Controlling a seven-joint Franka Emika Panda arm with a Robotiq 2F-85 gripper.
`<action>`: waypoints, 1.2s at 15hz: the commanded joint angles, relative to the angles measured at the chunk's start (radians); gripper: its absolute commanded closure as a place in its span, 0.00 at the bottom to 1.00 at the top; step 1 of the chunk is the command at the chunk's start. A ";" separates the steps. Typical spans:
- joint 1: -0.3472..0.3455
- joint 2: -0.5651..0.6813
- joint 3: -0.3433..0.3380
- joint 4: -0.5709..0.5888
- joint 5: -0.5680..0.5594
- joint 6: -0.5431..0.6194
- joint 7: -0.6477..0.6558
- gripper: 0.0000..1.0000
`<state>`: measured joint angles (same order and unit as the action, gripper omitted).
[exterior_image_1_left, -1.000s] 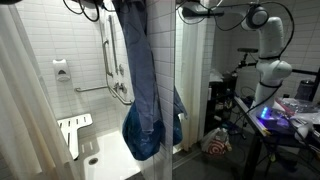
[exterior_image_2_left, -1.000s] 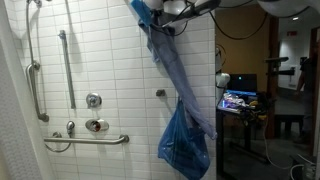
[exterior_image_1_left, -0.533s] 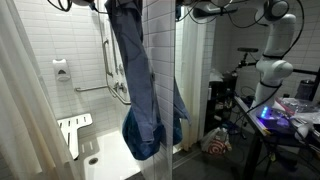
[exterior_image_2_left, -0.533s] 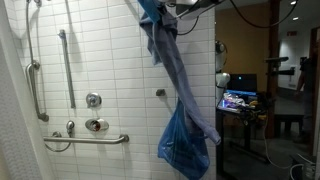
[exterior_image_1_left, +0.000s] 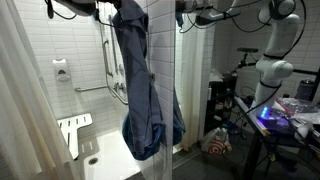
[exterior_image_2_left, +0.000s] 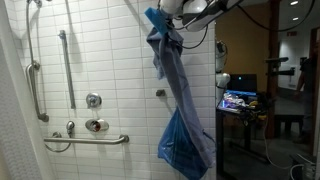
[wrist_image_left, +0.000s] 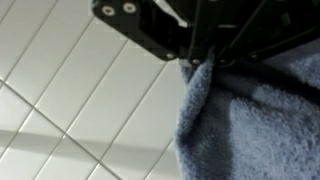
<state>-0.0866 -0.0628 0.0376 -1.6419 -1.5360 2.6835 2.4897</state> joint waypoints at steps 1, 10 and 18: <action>-0.007 -0.012 -0.002 0.002 -0.017 -0.051 0.040 0.99; -0.010 0.010 -0.003 0.020 0.014 -0.109 0.028 0.99; -0.009 0.083 -0.002 0.047 0.087 -0.157 -0.048 0.99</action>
<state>-0.0976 -0.0178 0.0334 -1.6370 -1.4848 2.5537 2.4842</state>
